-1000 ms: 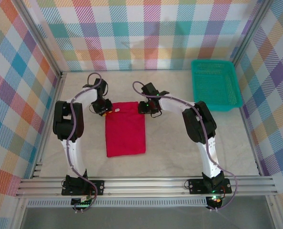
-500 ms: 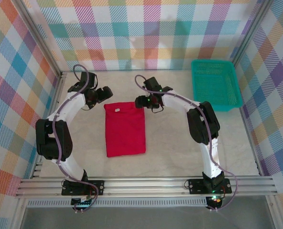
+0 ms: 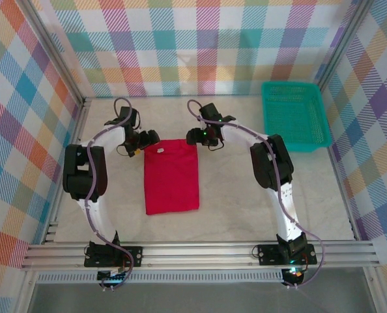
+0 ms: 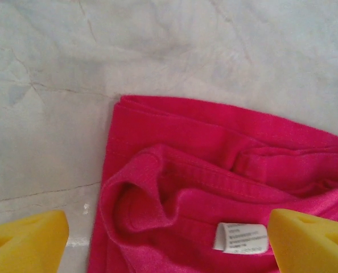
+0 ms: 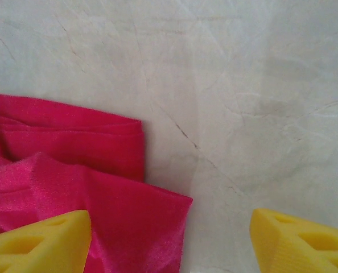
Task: Fold the inside-out t-shirt
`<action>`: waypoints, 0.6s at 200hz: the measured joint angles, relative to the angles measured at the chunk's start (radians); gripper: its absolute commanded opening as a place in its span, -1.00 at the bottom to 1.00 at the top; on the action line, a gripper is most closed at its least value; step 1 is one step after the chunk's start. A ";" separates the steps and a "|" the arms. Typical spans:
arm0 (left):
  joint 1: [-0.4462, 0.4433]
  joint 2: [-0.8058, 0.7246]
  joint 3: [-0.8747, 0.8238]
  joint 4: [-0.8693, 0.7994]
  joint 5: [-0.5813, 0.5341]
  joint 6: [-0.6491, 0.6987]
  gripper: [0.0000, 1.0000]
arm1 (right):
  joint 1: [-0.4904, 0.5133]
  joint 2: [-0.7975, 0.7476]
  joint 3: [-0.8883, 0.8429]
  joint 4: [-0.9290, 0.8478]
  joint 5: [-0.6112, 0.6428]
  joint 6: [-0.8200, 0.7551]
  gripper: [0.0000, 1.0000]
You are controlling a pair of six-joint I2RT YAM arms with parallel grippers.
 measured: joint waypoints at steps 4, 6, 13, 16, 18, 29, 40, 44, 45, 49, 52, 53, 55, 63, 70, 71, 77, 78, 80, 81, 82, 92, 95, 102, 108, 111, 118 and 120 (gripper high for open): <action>0.000 0.005 0.000 0.001 0.002 0.000 0.73 | 0.000 0.005 0.000 0.000 -0.006 0.003 0.41; 0.001 0.008 0.000 0.002 0.003 -0.001 0.72 | 0.000 0.007 0.000 0.000 -0.010 0.003 0.41; 0.001 0.016 0.000 0.004 0.011 -0.002 0.67 | 0.001 0.013 0.000 0.003 -0.021 0.005 0.38; 0.001 0.019 0.000 0.005 0.015 0.000 0.66 | 0.001 0.015 0.000 0.005 -0.025 0.008 0.37; 0.001 0.021 0.000 0.006 0.017 -0.002 0.64 | 0.001 0.016 0.000 0.005 -0.027 0.007 0.36; 0.001 0.037 0.000 0.019 0.037 -0.003 0.55 | 0.003 0.023 0.000 0.016 -0.043 0.012 0.32; 0.001 0.055 0.000 0.035 0.057 -0.014 0.47 | 0.006 0.029 0.000 0.025 -0.055 0.015 0.28; 0.001 0.060 0.002 0.037 0.057 -0.013 0.43 | 0.008 0.030 0.000 0.028 -0.056 0.019 0.27; 0.001 0.060 0.003 0.037 0.057 -0.016 0.41 | 0.009 0.031 0.000 0.028 -0.056 0.019 0.27; 0.002 0.063 0.005 0.037 0.061 -0.018 0.37 | 0.010 0.031 0.000 0.031 -0.056 0.021 0.25; 0.002 0.063 0.005 0.037 0.067 -0.025 0.34 | 0.010 0.032 0.000 0.032 -0.057 0.023 0.24; 0.003 0.063 0.005 0.037 0.071 -0.029 0.33 | 0.010 0.032 0.001 0.033 -0.058 0.023 0.23; 0.004 0.063 0.005 0.039 0.077 -0.026 0.30 | 0.010 0.032 0.001 0.034 -0.060 0.024 0.22; 0.010 0.068 0.006 0.058 0.097 -0.034 0.18 | 0.011 0.037 0.003 0.042 -0.071 0.031 0.18; 0.012 0.079 0.007 0.080 0.114 -0.043 0.06 | 0.012 0.042 0.007 0.046 -0.072 0.033 0.14; 0.012 0.080 0.007 0.081 0.114 -0.045 0.05 | 0.013 0.043 0.008 0.046 -0.072 0.034 0.14; 0.013 0.087 0.009 0.081 0.112 -0.052 -0.04 | 0.012 0.044 0.011 0.046 -0.073 0.036 0.07; 0.013 0.087 0.009 0.081 0.113 -0.055 -0.05 | 0.012 0.045 0.011 0.046 -0.074 0.037 0.06; 0.016 0.089 0.009 0.080 0.113 -0.060 -0.09 | 0.012 0.046 0.013 0.046 -0.075 0.037 0.05; 0.017 0.089 0.009 0.080 0.114 -0.059 -0.10 | 0.011 0.047 0.014 0.046 -0.077 0.038 0.03; 0.018 0.089 0.009 0.080 0.115 -0.058 -0.12 | 0.011 0.047 0.014 0.047 -0.077 0.038 0.03; 0.026 0.093 0.008 0.087 0.131 -0.074 -0.26 | 0.012 0.060 0.027 0.057 -0.091 0.045 -0.05; 0.026 0.097 0.009 0.090 0.131 -0.071 -0.30 | 0.013 0.065 0.030 0.059 -0.093 0.049 -0.09; 0.028 0.100 0.008 0.090 0.130 -0.075 -0.38 | 0.016 0.074 0.039 0.060 -0.090 0.054 -0.17; 0.031 0.101 0.008 0.088 0.132 -0.082 -0.40 | 0.014 0.076 0.041 0.056 -0.092 0.055 -0.22; 0.033 0.101 0.008 0.089 0.135 -0.083 -0.41 | 0.013 0.076 0.042 0.057 -0.097 0.061 -0.25; 0.034 0.104 0.008 0.090 0.139 -0.088 -0.45 | 0.012 0.080 0.048 0.062 -0.104 0.064 -0.34; 0.034 0.105 0.008 0.091 0.140 -0.092 -0.47 | 0.012 0.083 0.050 0.064 -0.106 0.060 -0.36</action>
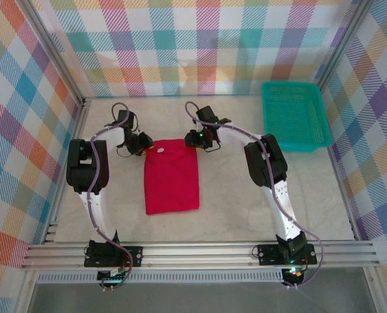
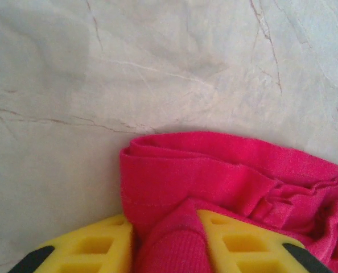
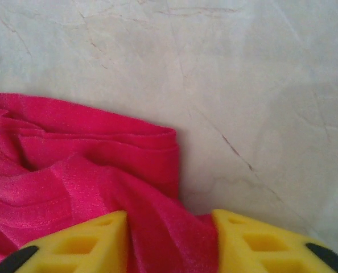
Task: Fold the inside-out t-shirt
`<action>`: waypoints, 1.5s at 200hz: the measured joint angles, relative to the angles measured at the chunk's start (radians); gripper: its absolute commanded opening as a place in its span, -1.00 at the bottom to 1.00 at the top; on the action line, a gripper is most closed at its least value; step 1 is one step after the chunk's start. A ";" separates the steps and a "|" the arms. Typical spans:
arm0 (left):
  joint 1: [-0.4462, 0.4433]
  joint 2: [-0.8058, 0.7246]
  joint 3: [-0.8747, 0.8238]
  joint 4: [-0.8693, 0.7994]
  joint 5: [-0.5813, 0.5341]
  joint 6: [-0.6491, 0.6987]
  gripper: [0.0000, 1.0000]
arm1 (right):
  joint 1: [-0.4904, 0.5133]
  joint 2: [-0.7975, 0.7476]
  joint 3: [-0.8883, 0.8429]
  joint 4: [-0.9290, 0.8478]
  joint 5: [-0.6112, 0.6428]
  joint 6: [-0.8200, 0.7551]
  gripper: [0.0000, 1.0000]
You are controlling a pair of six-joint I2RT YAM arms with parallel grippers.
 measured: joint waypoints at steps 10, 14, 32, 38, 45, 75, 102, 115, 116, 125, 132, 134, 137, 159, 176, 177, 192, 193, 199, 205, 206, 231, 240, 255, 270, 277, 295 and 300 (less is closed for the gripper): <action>0.000 0.001 0.000 0.002 0.002 -0.007 -0.58 | 0.003 0.011 0.004 0.010 -0.008 0.011 -0.50; 0.000 0.002 0.000 0.005 0.005 -0.016 -0.63 | 0.004 0.014 0.004 0.013 -0.007 0.009 -0.55; -0.014 0.018 -0.003 0.050 0.044 -0.035 -0.83 | -0.001 0.017 0.004 0.018 -0.020 0.021 -0.79; -0.019 0.020 -0.004 0.060 0.048 -0.039 -0.90 | 0.000 0.019 0.004 0.020 -0.026 0.025 -0.86; -0.019 0.020 -0.004 0.066 0.058 -0.046 -0.98 | 0.001 0.019 0.004 0.023 -0.031 0.027 -0.91; -0.034 0.020 -0.008 0.085 0.088 -0.067 -1.00 | 0.006 0.019 0.004 0.030 -0.037 0.030 -1.00; -0.038 0.017 -0.008 0.082 0.096 -0.068 -1.00 | 0.005 0.014 0.004 0.029 -0.037 0.030 -1.00; -0.038 0.008 -0.004 0.064 0.095 -0.068 -1.00 | 0.000 0.005 0.004 0.023 -0.037 0.030 -1.00; -0.038 0.008 -0.003 0.063 0.095 -0.068 -1.00 | -0.002 0.003 0.004 0.022 -0.037 0.030 -1.00; -0.038 0.002 0.009 0.043 0.095 -0.068 -1.00 | -0.010 -0.010 0.004 0.014 -0.038 0.030 -1.00; -0.038 0.000 0.031 0.022 0.095 -0.067 -1.00 | -0.014 -0.024 0.004 0.008 -0.042 0.029 -1.00; -0.038 0.000 0.039 0.017 0.095 -0.067 -1.00 | -0.016 -0.029 0.005 0.006 -0.043 0.029 -1.00; -0.038 0.000 0.050 0.010 0.095 -0.067 -1.00 | -0.018 -0.035 0.006 0.002 -0.045 0.029 -1.00; -0.038 0.000 0.162 -0.029 0.106 -0.068 -1.00 | -0.046 -0.053 0.095 -0.048 -0.066 0.023 -1.00; -0.038 0.000 0.269 -0.044 0.122 -0.082 -1.00 | -0.071 -0.053 0.218 -0.095 -0.074 0.005 -1.00; -0.038 0.000 0.274 -0.045 0.122 -0.083 -1.00 | -0.072 -0.053 0.224 -0.098 -0.074 0.005 -1.00; -0.038 -0.001 0.367 -0.045 0.133 -0.094 -1.00 | -0.093 -0.053 0.349 -0.141 -0.079 -0.018 -1.00; -0.038 -0.002 0.375 -0.044 0.133 -0.094 -1.00 | -0.095 -0.053 0.360 -0.145 -0.080 -0.020 -1.00; -0.038 -0.005 0.409 -0.045 0.135 -0.098 -1.00 | -0.100 -0.053 0.408 -0.162 -0.082 -0.031 -1.00; -0.038 -0.012 0.439 -0.045 0.138 -0.099 -1.00 | -0.105 -0.055 0.453 -0.177 -0.083 -0.041 -1.00; -0.038 -0.014 0.446 -0.044 0.138 -0.099 -1.00 | -0.106 -0.055 0.462 -0.180 -0.084 -0.045 -1.00; -0.039 -0.100 0.489 -0.026 0.144 -0.101 -1.00 | -0.124 -0.127 0.507 -0.212 -0.092 -0.089 -1.00; -0.040 -0.157 0.461 -0.004 0.145 -0.099 -1.00 | -0.124 -0.186 0.454 -0.201 -0.098 -0.101 -1.00; -0.053 -0.283 0.344 0.058 0.144 -0.092 -1.00 | -0.114 -0.323 0.269 -0.150 -0.111 -0.113 -1.00; -0.084 -0.434 0.155 0.141 0.137 -0.084 -1.00 | -0.089 -0.475 0.014 -0.068 -0.118 -0.113 -1.00; -0.107 -0.502 0.053 0.178 0.132 -0.079 -1.00 | -0.072 -0.539 -0.109 -0.027 -0.119 -0.111 -1.00; -0.176 -0.635 -0.197 0.240 0.116 -0.068 -1.00 | -0.004 -0.687 -0.438 0.067 -0.118 -0.097 -1.00; -0.195 -0.661 -0.266 0.255 0.107 -0.068 -1.00 | 0.016 -0.712 -0.512 0.082 -0.116 -0.093 -1.00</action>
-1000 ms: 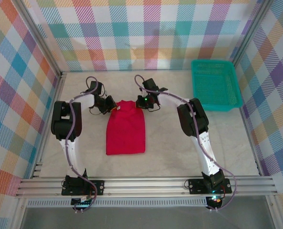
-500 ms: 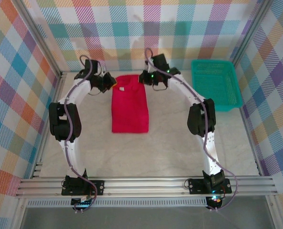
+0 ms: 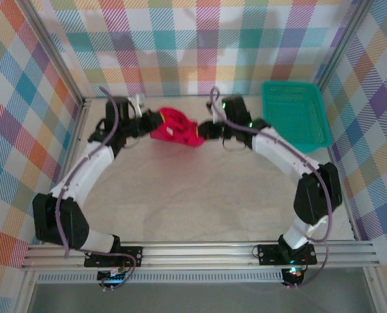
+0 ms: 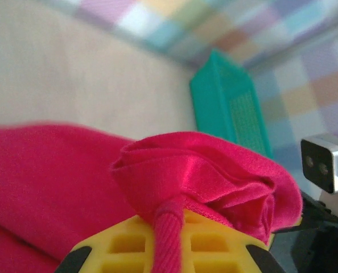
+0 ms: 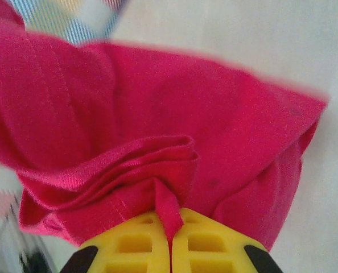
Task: Fold the inside-out t-shirt
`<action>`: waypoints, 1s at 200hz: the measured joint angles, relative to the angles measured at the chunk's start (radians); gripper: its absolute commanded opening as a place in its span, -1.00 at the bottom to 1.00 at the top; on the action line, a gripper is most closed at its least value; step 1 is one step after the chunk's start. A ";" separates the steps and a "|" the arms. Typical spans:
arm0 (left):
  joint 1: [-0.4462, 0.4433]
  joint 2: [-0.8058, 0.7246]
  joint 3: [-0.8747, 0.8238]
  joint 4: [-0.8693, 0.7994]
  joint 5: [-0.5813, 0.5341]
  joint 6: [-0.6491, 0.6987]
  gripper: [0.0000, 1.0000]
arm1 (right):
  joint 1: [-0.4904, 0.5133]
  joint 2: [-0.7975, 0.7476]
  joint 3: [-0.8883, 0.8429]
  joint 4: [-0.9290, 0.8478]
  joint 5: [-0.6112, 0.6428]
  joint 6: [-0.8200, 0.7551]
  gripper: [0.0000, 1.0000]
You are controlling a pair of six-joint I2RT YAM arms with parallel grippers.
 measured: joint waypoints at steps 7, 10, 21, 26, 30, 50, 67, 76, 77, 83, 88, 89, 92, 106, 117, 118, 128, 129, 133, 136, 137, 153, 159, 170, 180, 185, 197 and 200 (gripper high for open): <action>-0.021 -0.029 -0.091 0.011 -0.005 0.000 -1.00 | 0.024 -0.027 -0.097 0.021 0.002 0.013 -1.00; -0.030 -0.038 -0.126 0.013 -0.006 -0.001 -1.00 | 0.037 -0.036 -0.139 0.031 0.003 0.021 -1.00; -0.048 -0.056 -0.246 0.013 -0.025 -0.004 -1.00 | 0.069 -0.056 -0.251 0.053 0.001 0.042 -1.00; -0.048 -0.058 -0.287 0.007 -0.039 -0.004 -1.00 | 0.075 -0.061 -0.288 0.058 0.002 0.050 -1.00; -0.048 -0.058 -0.313 0.002 -0.050 -0.005 -1.00 | 0.077 -0.066 -0.318 0.061 0.005 0.061 -1.00; -0.040 -0.056 -0.384 -0.036 -0.100 -0.016 -1.00 | 0.069 -0.077 -0.378 0.071 0.032 0.083 -1.00; -0.034 -0.047 -0.373 -0.035 -0.127 -0.023 -1.00 | 0.064 -0.079 -0.370 0.092 0.069 0.086 -1.00; -0.027 -0.030 -0.352 -0.034 -0.139 -0.022 -1.00 | 0.061 -0.078 -0.354 0.095 0.090 0.086 -1.00; -0.027 -0.027 -0.348 -0.035 -0.141 -0.022 -1.00 | 0.061 -0.078 -0.353 0.095 0.092 0.086 -1.00; -0.023 -0.010 -0.328 -0.035 -0.147 -0.022 -1.00 | 0.059 -0.076 -0.339 0.095 0.106 0.085 -1.00; -0.019 0.005 -0.308 -0.035 -0.152 -0.022 -1.00 | 0.057 -0.073 -0.325 0.095 0.114 0.085 -1.00; -0.019 0.009 -0.305 -0.035 -0.153 -0.022 -1.00 | 0.056 -0.071 -0.320 0.095 0.116 0.085 -1.00; -0.017 0.018 -0.294 -0.036 -0.156 -0.022 -1.00 | 0.054 -0.067 -0.311 0.095 0.119 0.085 -1.00; -0.002 0.074 -0.241 -0.033 -0.166 -0.022 -1.00 | 0.041 -0.034 -0.260 0.101 0.134 0.082 -1.00; 0.013 0.124 -0.204 -0.032 -0.172 -0.022 -1.00 | 0.027 0.010 -0.212 0.103 0.140 0.074 -1.00; 0.014 0.129 -0.200 -0.032 -0.172 -0.021 -1.00 | 0.026 0.013 -0.209 0.103 0.140 0.074 -1.00; 0.026 0.177 -0.167 -0.032 -0.176 -0.021 -1.00 | 0.014 0.061 -0.162 0.105 0.148 0.065 -1.00; 0.026 0.181 -0.164 -0.032 -0.177 -0.021 -1.00 | 0.013 0.069 -0.155 0.105 0.148 0.065 -1.00; 0.030 0.203 -0.150 -0.034 -0.179 -0.021 -1.00 | 0.009 0.087 -0.139 0.105 0.149 0.062 -1.00; 0.033 0.218 -0.140 -0.033 -0.181 -0.021 -1.00 | 0.006 0.102 -0.127 0.106 0.152 0.061 -1.00; 0.034 0.222 -0.138 -0.034 -0.182 -0.021 -1.00 | 0.004 0.111 -0.120 0.105 0.151 0.060 -1.00; 0.047 0.311 -0.082 -0.035 -0.190 -0.020 -1.00 | -0.013 0.203 -0.043 0.101 0.154 0.051 -1.00; 0.051 0.344 -0.060 -0.036 -0.193 -0.018 -1.00 | -0.021 0.244 -0.011 0.097 0.156 0.046 -1.00; 0.057 0.411 -0.013 -0.037 -0.204 -0.015 -1.00 | -0.034 0.313 0.040 0.096 0.159 0.038 -1.00; 0.061 0.464 0.027 -0.040 -0.216 -0.013 -1.00 | -0.047 0.377 0.082 0.089 0.159 0.033 -1.00; 0.063 0.489 0.045 -0.041 -0.224 -0.011 -1.00 | -0.054 0.409 0.100 0.085 0.158 0.032 -1.00; 0.063 0.537 0.080 -0.042 -0.236 -0.010 -1.00 | -0.066 0.476 0.140 0.073 0.150 0.032 -1.00; 0.063 0.544 0.086 -0.043 -0.238 -0.010 -1.00 | -0.068 0.490 0.148 0.072 0.149 0.032 -1.00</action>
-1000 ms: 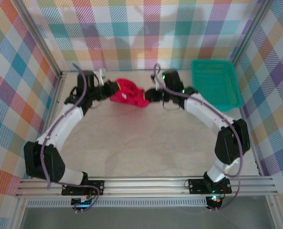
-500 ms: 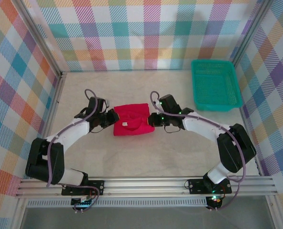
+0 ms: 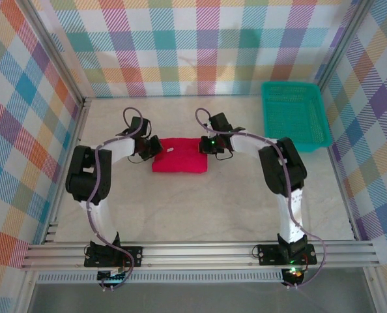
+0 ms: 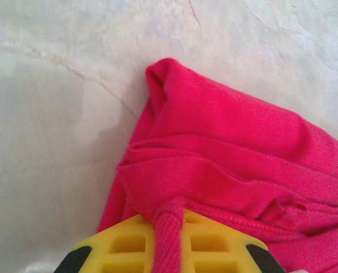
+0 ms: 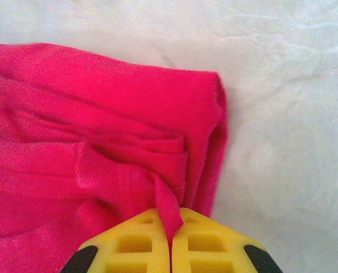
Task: Fold the inside-out t-shirt
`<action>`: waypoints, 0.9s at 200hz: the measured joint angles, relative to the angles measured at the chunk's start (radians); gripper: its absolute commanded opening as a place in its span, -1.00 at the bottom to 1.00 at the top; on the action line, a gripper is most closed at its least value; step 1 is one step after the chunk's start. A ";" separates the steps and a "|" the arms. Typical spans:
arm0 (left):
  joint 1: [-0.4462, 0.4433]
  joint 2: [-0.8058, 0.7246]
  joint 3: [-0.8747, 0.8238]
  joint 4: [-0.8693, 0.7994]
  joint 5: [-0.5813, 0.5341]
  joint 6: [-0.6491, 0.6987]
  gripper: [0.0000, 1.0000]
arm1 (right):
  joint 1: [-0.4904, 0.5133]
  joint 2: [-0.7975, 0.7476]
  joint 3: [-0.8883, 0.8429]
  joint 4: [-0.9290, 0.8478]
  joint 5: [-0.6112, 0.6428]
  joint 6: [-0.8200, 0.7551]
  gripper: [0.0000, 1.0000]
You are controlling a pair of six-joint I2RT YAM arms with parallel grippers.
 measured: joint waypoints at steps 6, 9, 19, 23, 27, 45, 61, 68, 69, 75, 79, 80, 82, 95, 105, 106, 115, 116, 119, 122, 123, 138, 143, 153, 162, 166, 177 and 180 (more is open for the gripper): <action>0.000 0.013 0.010 0.000 -0.001 0.000 -1.00 | -0.003 0.027 0.013 -0.002 -0.011 0.001 -1.00; 0.000 0.018 0.013 0.000 -0.002 0.000 -1.00 | -0.003 0.034 0.018 0.002 -0.023 0.002 -1.00; 0.000 0.023 0.021 -0.004 -0.007 -0.001 -1.00 | -0.004 0.039 0.038 -0.004 -0.032 0.004 -1.00; 0.000 0.023 0.022 -0.005 -0.010 -0.001 -1.00 | -0.005 0.039 0.042 -0.006 -0.034 0.005 -0.97; 0.000 0.022 0.024 -0.008 -0.012 -0.001 -1.00 | -0.006 0.039 0.045 -0.008 -0.035 0.005 -0.92; -0.001 0.021 0.045 -0.042 -0.023 0.002 -0.82 | -0.009 0.036 0.049 -0.023 -0.043 0.017 -0.57; -0.007 0.009 0.072 -0.095 -0.041 0.016 -0.24 | -0.008 0.018 0.049 -0.066 -0.043 0.032 -0.15; -0.012 -0.006 0.088 -0.126 -0.060 0.019 -0.04 | -0.008 0.002 0.051 -0.095 -0.042 0.040 -0.02; -0.013 -0.008 0.089 -0.129 -0.062 0.021 -0.01 | -0.008 0.000 0.051 -0.097 -0.043 0.043 -0.02; -0.017 -0.024 0.105 -0.161 -0.079 0.025 0.10 | -0.008 -0.021 0.053 -0.123 -0.040 0.053 0.00; -0.020 -0.035 0.116 -0.179 -0.093 0.034 0.15 | -0.008 -0.036 0.053 -0.138 -0.035 0.064 0.00; -0.021 -0.040 0.120 -0.187 -0.098 0.031 0.15 | -0.008 -0.041 0.054 -0.144 -0.035 0.063 0.00; -0.021 -0.044 0.124 -0.195 -0.101 0.032 0.16 | -0.008 -0.050 0.054 -0.151 -0.035 0.066 0.00; -0.027 -0.094 0.165 -0.258 -0.158 0.040 0.18 | -0.008 -0.112 0.054 -0.192 -0.025 0.097 -0.03; -0.039 -0.145 0.188 -0.298 -0.209 0.040 0.16 | -0.007 -0.165 0.052 -0.204 -0.027 0.131 -0.09; -0.039 -0.148 0.189 -0.301 -0.212 0.040 0.15 | -0.007 -0.169 0.051 -0.204 -0.027 0.134 -0.09; -0.051 -0.196 0.198 -0.328 -0.251 0.035 0.12 | -0.002 -0.213 0.043 -0.200 -0.042 0.169 -0.15; -0.052 -0.199 0.199 -0.330 -0.253 0.033 0.11 | -0.002 -0.216 0.043 -0.200 -0.044 0.171 -0.15; -0.056 -0.215 0.198 -0.335 -0.259 0.024 0.10 | -0.001 -0.226 0.040 -0.198 -0.050 0.182 -0.16; -0.061 -0.233 0.196 -0.341 -0.267 0.021 0.09 | -0.001 -0.239 0.035 -0.193 -0.057 0.198 -0.17; -0.062 -0.237 0.196 -0.341 -0.268 0.018 0.09 | 0.000 -0.241 0.035 -0.192 -0.060 0.200 -0.18; -0.076 -0.306 0.149 -0.322 -0.258 -0.027 0.08 | 0.015 -0.261 0.021 -0.161 -0.099 0.268 -0.25; -0.079 -0.325 0.124 -0.305 -0.248 -0.044 0.06 | 0.023 -0.257 0.020 -0.152 -0.110 0.291 -0.32; -0.079 -0.341 0.068 -0.262 -0.208 -0.098 0.05 | 0.043 -0.232 0.020 -0.133 -0.136 0.331 -0.39; -0.080 -0.331 0.024 -0.223 -0.170 -0.139 0.05 | 0.055 -0.200 0.021 -0.121 -0.151 0.372 -0.46; -0.081 -0.313 0.007 -0.204 -0.150 -0.165 0.04 | 0.059 -0.179 0.023 -0.116 -0.160 0.384 -0.47; -0.085 -0.254 -0.019 -0.158 -0.106 -0.211 0.04 | 0.073 -0.124 0.025 -0.109 -0.173 0.425 -0.47; -0.085 -0.228 -0.024 -0.143 -0.093 -0.229 0.04 | 0.077 -0.103 0.025 -0.108 -0.177 0.436 -0.47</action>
